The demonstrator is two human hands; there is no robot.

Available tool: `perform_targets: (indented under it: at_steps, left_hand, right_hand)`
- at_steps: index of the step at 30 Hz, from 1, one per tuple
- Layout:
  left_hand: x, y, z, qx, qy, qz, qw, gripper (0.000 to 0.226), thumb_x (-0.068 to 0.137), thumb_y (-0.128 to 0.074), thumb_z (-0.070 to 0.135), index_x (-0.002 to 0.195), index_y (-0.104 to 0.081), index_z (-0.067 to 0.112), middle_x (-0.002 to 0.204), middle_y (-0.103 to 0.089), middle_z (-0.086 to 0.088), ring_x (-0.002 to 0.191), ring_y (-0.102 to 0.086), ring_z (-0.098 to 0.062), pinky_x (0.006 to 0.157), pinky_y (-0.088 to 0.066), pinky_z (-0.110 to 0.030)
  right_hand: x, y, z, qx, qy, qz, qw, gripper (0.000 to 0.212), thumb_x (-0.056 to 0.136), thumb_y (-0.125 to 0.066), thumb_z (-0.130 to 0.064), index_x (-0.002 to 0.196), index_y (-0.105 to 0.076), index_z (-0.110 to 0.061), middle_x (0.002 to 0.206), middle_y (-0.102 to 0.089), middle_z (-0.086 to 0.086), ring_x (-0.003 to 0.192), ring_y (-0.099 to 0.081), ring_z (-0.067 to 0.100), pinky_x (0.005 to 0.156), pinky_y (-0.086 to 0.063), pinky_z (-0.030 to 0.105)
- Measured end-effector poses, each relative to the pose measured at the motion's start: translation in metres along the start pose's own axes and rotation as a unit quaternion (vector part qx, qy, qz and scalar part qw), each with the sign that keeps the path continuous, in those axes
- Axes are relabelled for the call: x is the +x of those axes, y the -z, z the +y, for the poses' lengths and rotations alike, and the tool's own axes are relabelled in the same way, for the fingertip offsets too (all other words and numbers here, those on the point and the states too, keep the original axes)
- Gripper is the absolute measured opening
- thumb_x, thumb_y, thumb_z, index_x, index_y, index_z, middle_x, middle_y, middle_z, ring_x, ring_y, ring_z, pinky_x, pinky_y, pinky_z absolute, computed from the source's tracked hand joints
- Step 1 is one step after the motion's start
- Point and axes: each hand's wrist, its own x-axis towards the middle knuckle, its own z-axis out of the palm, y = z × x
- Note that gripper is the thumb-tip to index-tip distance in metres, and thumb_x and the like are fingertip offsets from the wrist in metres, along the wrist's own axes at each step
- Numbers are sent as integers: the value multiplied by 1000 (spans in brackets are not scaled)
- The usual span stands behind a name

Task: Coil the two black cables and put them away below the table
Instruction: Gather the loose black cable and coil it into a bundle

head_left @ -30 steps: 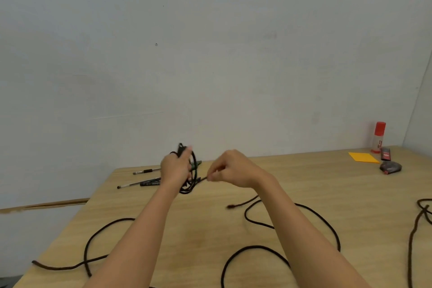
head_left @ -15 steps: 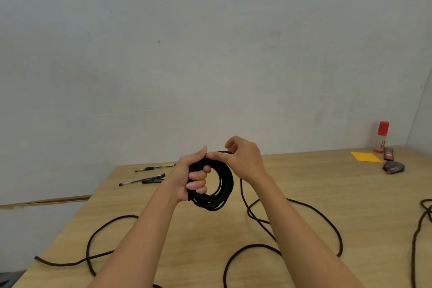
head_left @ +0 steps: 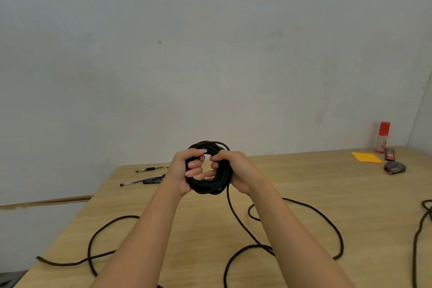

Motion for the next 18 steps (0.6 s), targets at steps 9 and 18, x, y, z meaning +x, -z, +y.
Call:
perform_targets:
  at_steps: [9, 18]
  left_hand:
    - [2, -11, -11, 47, -51, 70, 995, 22, 85, -57, 10, 65, -48, 8, 39, -34, 4, 29, -28, -9, 37, -33, -19]
    - [-13, -18, 10, 152, 45, -37, 987, 39, 75, -67, 47, 72, -57, 9, 50, -47, 1, 37, -40, -14, 65, -51, -35]
  right_hand:
    - [12, -18, -3, -6, 23, 191, 981, 55, 86, -47, -58, 63, -52, -9, 42, -43, -3, 37, -30, 13, 51, -31, 29]
    - [11, -15, -6, -145, 73, 236, 958, 35, 88, -42, -17, 58, -51, -3, 46, -45, 3, 37, -34, 16, 37, -31, 20]
